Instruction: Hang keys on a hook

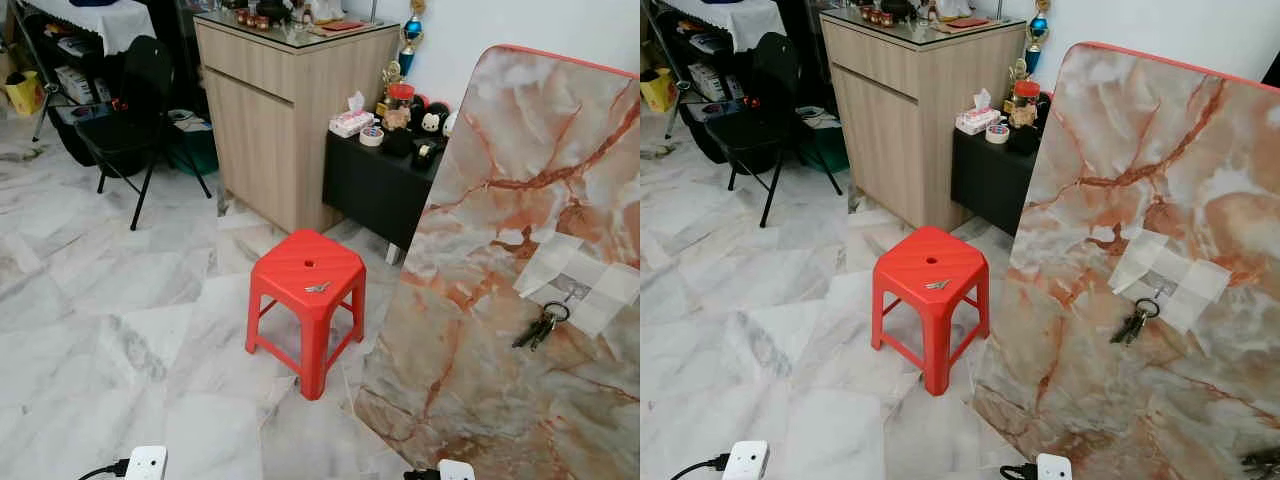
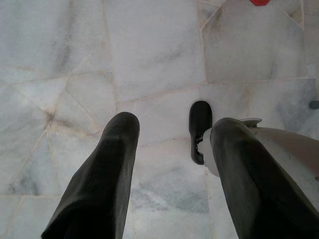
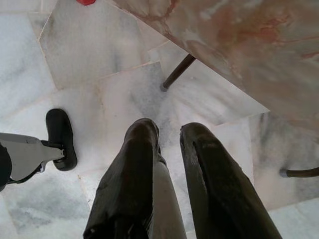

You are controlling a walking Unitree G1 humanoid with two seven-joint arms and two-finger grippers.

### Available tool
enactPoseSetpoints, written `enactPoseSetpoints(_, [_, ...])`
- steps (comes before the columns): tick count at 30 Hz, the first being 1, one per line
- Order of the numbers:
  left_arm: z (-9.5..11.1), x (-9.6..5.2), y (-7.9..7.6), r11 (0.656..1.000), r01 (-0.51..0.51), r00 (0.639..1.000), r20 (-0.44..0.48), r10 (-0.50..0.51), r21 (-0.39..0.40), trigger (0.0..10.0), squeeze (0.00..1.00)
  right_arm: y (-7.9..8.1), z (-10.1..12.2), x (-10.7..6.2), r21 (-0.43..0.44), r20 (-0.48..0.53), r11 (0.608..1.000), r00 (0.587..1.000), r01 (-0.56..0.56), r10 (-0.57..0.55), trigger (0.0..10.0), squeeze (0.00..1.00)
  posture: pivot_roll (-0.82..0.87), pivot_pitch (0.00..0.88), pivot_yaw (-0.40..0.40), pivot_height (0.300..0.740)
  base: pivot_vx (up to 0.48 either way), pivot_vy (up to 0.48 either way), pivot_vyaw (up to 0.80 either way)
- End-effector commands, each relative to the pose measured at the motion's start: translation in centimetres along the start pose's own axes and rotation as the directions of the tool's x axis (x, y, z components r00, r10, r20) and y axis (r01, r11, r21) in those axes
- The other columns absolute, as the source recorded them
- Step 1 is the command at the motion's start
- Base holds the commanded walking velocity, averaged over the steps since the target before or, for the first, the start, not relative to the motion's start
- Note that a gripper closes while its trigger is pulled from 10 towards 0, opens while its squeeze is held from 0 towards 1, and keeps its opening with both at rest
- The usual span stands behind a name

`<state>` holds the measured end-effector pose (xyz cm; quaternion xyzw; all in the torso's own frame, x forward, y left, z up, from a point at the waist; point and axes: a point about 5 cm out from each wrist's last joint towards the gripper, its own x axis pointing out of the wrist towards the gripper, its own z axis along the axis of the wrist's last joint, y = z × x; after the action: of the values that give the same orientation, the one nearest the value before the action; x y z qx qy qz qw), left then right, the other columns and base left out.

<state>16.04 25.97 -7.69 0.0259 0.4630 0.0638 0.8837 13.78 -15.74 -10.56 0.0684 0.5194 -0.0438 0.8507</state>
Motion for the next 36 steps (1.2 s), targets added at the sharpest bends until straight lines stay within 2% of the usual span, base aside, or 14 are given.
enactPoseSetpoints(1, [-0.33, -0.11, 0.35, 1.000, -0.001, 1.000, -0.016, 0.001, 0.004, 10.0, 0.00, 0.65, 0.20, 0.05, 0.037, 0.009, 0.999, 0.999, -0.032, 0.032, 10.0, 0.00, 0.06, 0.000, -0.042, 0.740, 0.000, 0.000, 0.00])
enactPoseSetpoints(3, [-0.40, -0.19, 0.68, 1.000, 0.010, 1.000, -0.025, -0.010, 0.018, 10.0, 0.00, 1.56, 0.35, 0.07, 0.056, 0.025, 0.995, 0.997, -0.081, 0.080, 10.0, 0.00, 0.06, 0.000, -0.042, 0.740, 0.000, 0.000, 0.00])
enactPoseSetpoints(36, [-0.37, -0.18, 0.61, 1.000, 0.013, 1.000, -0.022, -0.013, 0.014, 10.0, 0.00, 1.40, 0.46, 0.09, 0.048, 0.023, 0.996, 0.997, -0.080, 0.079, 10.0, 0.00, 0.06, 0.000, -0.045, 0.740, 0.000, 0.000, 0.00])
